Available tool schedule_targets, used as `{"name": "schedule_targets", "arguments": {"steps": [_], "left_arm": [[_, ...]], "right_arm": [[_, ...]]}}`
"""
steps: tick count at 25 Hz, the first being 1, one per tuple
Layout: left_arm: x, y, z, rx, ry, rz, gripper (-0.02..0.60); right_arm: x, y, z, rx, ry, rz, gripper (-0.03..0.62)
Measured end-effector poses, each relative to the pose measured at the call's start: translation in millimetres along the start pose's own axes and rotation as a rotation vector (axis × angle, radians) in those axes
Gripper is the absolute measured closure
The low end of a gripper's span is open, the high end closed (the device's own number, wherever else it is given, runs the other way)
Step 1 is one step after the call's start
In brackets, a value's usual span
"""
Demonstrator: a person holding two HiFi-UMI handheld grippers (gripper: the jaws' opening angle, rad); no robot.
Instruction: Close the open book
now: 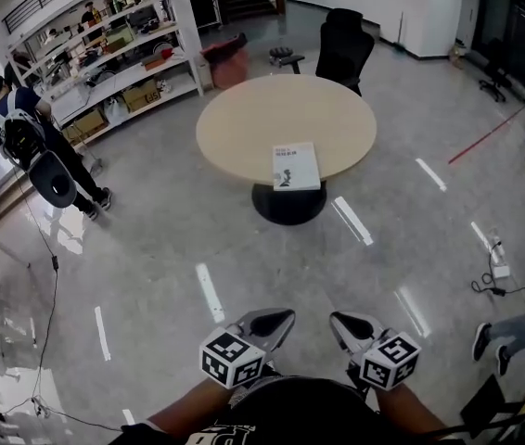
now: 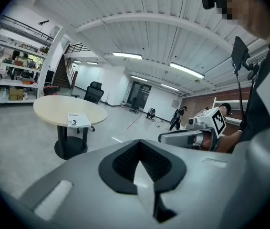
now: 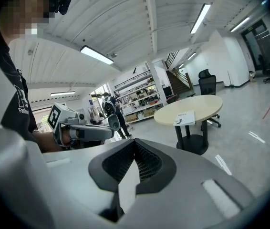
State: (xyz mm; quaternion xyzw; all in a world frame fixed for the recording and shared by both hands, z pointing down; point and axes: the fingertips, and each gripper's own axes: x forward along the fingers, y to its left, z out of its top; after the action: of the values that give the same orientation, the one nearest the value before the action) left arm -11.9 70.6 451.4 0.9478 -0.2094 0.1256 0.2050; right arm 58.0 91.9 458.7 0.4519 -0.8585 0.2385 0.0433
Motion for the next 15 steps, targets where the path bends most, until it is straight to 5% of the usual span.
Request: {"name": "schedule_targets", "arguments": {"steps": [15], "left_arm": [[-43,126,16,0.040,0.039,-0.069,0.574]], "right_arm": [[112,23,16,0.039,0.037,-0.115,0.589]]}}
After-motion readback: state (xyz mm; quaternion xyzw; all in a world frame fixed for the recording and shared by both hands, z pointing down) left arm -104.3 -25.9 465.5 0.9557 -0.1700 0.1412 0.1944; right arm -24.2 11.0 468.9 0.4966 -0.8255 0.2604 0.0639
